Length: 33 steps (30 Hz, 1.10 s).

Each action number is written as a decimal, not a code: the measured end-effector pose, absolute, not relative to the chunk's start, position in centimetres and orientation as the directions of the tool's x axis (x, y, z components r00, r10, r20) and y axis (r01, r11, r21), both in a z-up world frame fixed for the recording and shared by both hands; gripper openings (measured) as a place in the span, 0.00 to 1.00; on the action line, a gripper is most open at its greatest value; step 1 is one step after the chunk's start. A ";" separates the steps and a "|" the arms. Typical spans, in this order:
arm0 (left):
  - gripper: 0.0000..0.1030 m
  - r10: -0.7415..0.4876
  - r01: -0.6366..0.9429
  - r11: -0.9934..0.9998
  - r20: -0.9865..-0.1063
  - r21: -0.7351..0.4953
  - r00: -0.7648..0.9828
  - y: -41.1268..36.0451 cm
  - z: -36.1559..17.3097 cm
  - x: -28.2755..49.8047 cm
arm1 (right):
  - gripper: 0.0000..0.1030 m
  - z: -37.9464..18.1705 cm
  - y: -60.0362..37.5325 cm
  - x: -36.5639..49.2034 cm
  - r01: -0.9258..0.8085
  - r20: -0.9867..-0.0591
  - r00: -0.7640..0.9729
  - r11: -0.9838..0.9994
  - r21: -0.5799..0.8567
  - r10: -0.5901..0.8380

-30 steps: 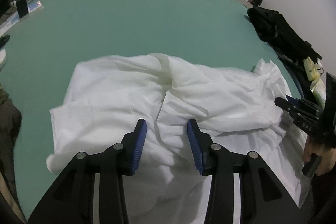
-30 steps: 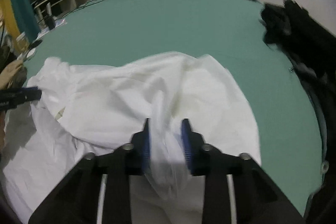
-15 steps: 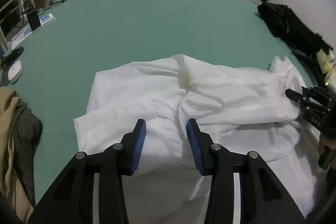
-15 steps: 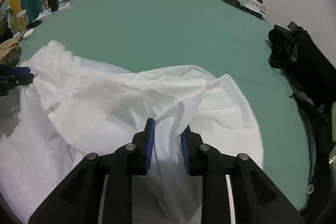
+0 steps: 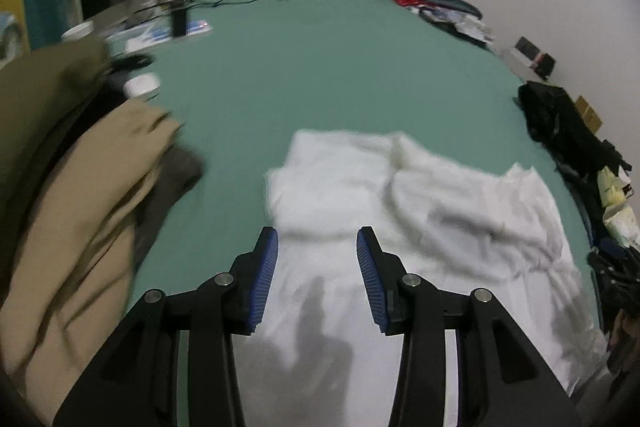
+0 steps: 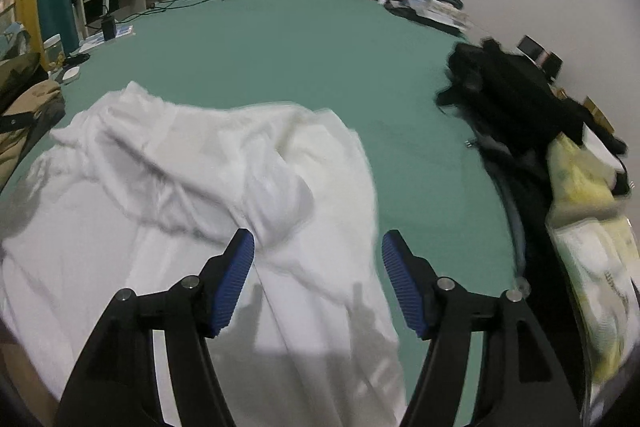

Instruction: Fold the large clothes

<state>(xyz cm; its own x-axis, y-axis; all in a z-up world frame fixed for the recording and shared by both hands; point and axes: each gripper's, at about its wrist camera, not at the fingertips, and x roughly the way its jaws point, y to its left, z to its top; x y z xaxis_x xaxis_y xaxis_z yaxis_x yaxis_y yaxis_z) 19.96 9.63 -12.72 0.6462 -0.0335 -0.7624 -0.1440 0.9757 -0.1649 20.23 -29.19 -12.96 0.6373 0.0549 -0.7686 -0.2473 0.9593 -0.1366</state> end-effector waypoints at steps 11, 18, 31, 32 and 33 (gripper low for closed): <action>0.42 0.001 -0.242 0.957 -0.835 -0.159 0.550 13.4 -15.2 11.6 | 0.65 -14.0 -36.1 14.1 -0.131 -0.826 0.563 0.990 -0.058 0.026; 0.49 -0.024 -0.239 0.958 -0.875 -0.159 0.484 11.9 -18.0 8.5 | 0.65 -15.6 -40.4 11.2 -0.038 -0.868 0.495 0.999 0.019 0.035; 0.51 0.017 -0.221 0.972 -0.915 -0.080 0.404 10.0 -20.8 6.1 | 0.29 -18.5 -39.8 10.3 -0.084 -0.915 0.376 0.989 0.120 0.143; 0.51 0.020 -0.217 0.973 -0.914 -0.075 0.405 9.9 -20.8 6.1 | 0.17 -18.3 -39.7 10.2 -0.097 -0.911 0.384 0.987 0.124 0.152; 0.51 0.020 -0.213 0.974 -0.913 -0.073 0.406 9.9 -20.8 6.2 | 0.08 -18.1 -39.6 10.0 -0.105 -0.905 0.391 0.985 0.134 0.164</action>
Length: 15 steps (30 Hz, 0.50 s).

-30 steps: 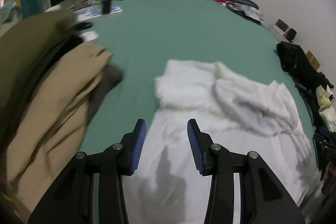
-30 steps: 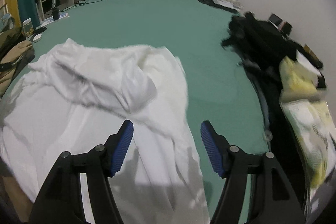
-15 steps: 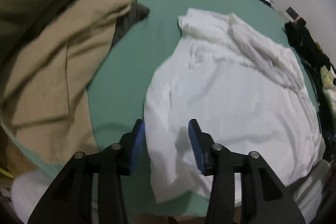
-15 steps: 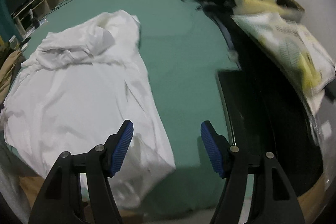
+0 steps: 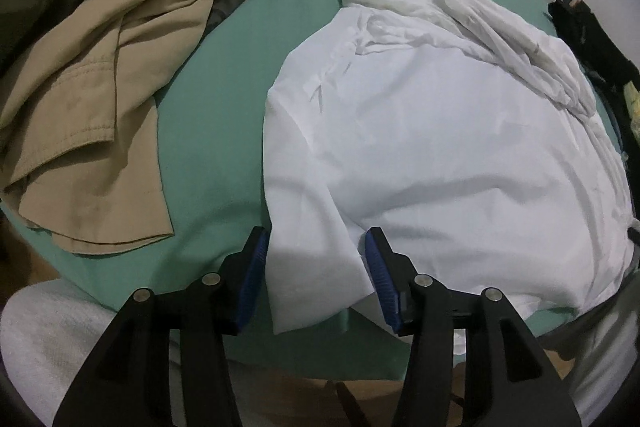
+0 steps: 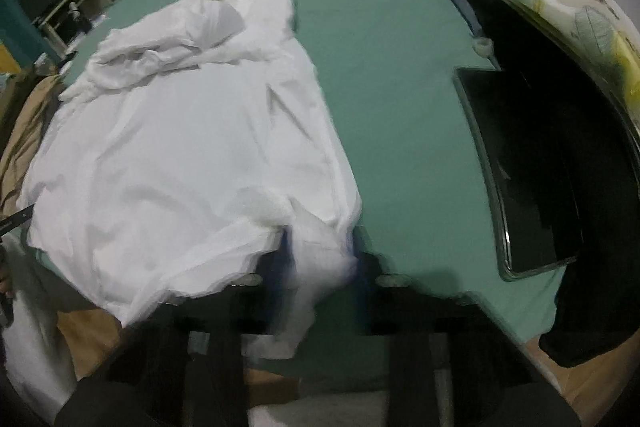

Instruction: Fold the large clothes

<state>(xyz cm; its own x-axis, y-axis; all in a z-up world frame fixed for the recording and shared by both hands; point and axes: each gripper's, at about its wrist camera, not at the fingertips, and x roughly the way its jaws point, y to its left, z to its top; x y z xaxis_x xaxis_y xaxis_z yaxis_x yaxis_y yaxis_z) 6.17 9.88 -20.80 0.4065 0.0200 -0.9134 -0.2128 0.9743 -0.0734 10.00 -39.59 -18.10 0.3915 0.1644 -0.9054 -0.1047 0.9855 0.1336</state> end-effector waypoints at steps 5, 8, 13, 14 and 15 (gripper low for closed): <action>0.05 -0.023 -0.218 0.968 -0.911 -0.123 0.412 11.1 -20.2 5.9 | 0.08 -16.6 -40.3 8.8 -0.072 -0.877 0.443 0.982 0.175 0.189; 0.05 0.003 -0.248 0.961 -0.891 -0.123 0.454 12.1 -19.0 5.3 | 0.08 -16.0 -41.0 7.9 -0.049 -0.883 0.439 0.986 0.162 0.166; 0.05 0.040 -0.267 0.957 -0.863 -0.111 0.503 13.3 -16.5 4.9 | 0.12 -15.5 -43.1 7.3 0.040 -0.905 0.423 0.998 0.055 0.033; 0.05 0.034 -0.263 0.958 -0.865 -0.115 0.501 13.4 -16.2 4.9 | 0.14 -15.2 -43.4 7.0 0.039 -0.905 0.424 0.998 0.040 0.020; 0.05 0.032 -0.261 0.959 -0.866 -0.115 0.499 13.4 -16.1 4.9 | 0.16 -14.7 -43.6 6.8 0.031 -0.901 0.433 0.999 0.043 0.025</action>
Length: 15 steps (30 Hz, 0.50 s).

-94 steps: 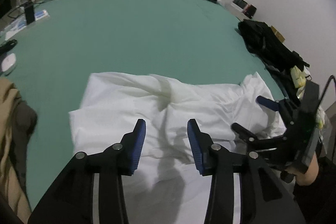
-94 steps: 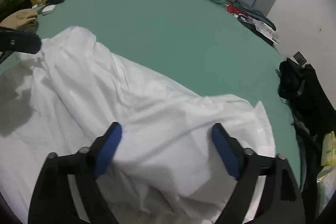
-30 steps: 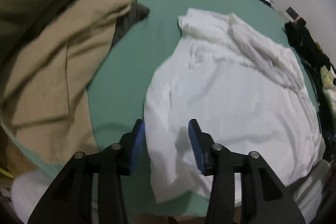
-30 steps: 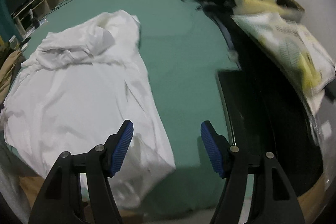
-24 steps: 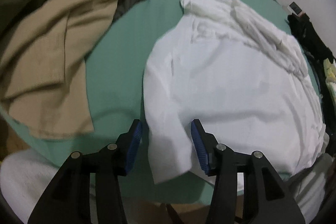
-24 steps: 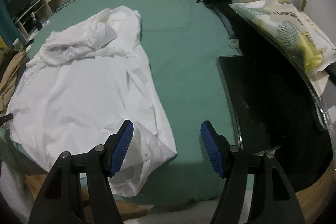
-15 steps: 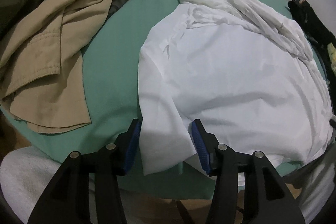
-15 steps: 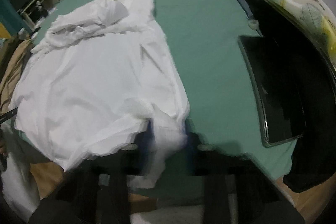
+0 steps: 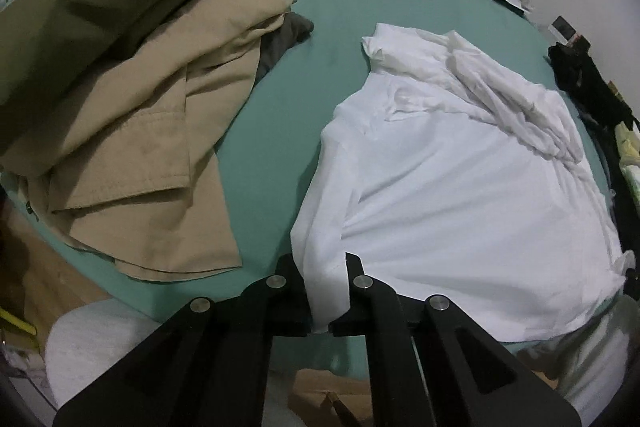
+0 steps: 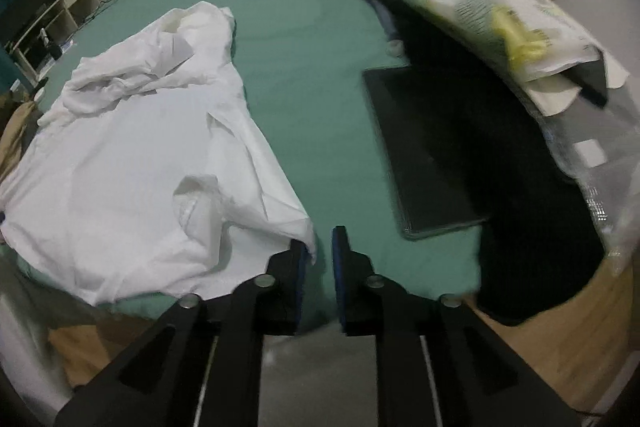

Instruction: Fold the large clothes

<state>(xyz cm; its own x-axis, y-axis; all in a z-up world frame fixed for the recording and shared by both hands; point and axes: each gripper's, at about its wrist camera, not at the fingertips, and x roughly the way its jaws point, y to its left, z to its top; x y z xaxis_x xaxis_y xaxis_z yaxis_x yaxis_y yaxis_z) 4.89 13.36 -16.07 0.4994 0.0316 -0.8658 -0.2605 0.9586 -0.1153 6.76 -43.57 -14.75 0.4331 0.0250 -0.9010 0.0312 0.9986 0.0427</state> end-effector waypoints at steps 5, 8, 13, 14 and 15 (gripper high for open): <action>0.05 0.035 -0.249 0.962 -0.861 -0.107 0.507 13.6 -15.7 4.9 | 0.33 -12.1 -44.2 7.1 0.011 -0.860 0.506 0.996 0.093 0.075; 0.05 0.037 -0.243 0.965 -0.859 -0.103 0.511 13.7 -15.3 4.8 | 0.69 -11.0 -43.9 8.8 0.017 -0.834 0.546 0.995 0.100 0.074; 0.05 0.040 -0.227 0.970 -0.863 -0.087 0.503 13.4 -15.5 5.0 | 0.71 -13.8 -42.8 11.8 0.001 -0.862 0.494 0.992 0.128 0.111; 0.05 0.040 -0.224 0.971 -0.865 -0.084 0.500 13.4 -15.6 5.0 | 0.71 -14.5 -42.8 12.1 0.008 -0.866 0.488 0.991 0.134 0.113; 0.06 0.039 -0.221 0.972 -0.868 -0.083 0.495 13.3 -15.8 5.0 | 0.71 -15.3 -42.9 12.5 0.023 -0.871 0.477 0.989 0.145 0.116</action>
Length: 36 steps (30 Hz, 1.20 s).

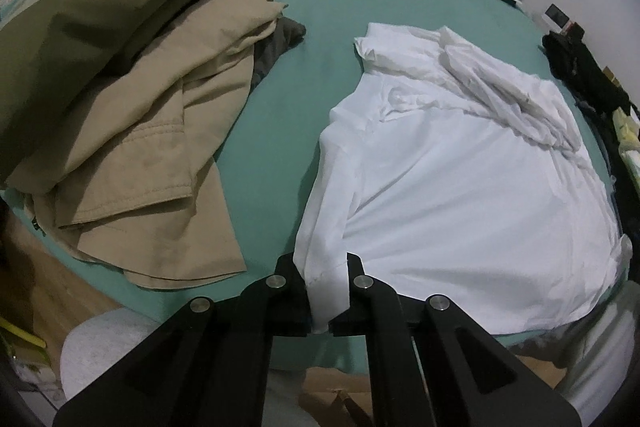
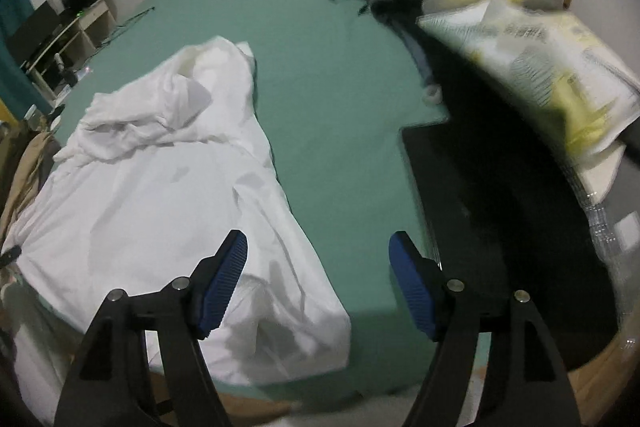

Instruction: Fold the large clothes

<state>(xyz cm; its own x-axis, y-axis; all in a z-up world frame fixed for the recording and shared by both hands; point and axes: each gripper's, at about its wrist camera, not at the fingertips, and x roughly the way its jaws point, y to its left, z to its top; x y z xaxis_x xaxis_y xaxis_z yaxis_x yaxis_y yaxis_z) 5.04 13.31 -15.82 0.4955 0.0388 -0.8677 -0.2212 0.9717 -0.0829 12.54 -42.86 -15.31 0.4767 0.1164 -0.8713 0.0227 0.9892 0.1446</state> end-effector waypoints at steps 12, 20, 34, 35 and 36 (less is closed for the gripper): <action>0.06 0.025 -0.201 0.976 -0.869 -0.086 0.494 13.4 -16.7 5.2 | 0.43 -18.7 -40.6 10.6 -0.036 -0.941 0.322 0.994 0.102 0.109; 0.46 -0.002 -0.182 0.980 -0.923 -0.078 0.385 12.5 -19.5 5.9 | 0.02 -18.4 -40.3 8.8 -0.058 -0.926 0.334 0.984 0.166 0.176; 0.06 -0.065 -0.173 0.970 -0.863 -0.174 0.502 12.7 -15.6 4.2 | 0.02 -14.4 -42.1 6.7 -0.012 -0.806 0.528 0.951 0.309 0.268; 0.06 -0.064 -0.175 0.968 -0.851 -0.180 0.521 12.9 -14.7 3.9 | 0.02 -14.2 -42.1 6.8 -0.007 -0.802 0.535 0.951 0.309 0.265; 0.06 -0.063 -0.174 0.968 -0.842 -0.182 0.535 13.0 -14.0 3.6 | 0.02 -13.9 -42.4 6.8 -0.003 -0.797 0.544 0.950 0.311 0.263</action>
<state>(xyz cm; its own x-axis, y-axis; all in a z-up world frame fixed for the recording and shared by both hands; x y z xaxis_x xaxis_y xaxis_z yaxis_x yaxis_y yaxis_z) 3.60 13.00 -13.99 0.5351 -0.0625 -0.8424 -0.1739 0.9677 -0.1823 6.76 -42.43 -13.91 0.5435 0.2631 -0.7971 -0.0034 0.9503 0.3114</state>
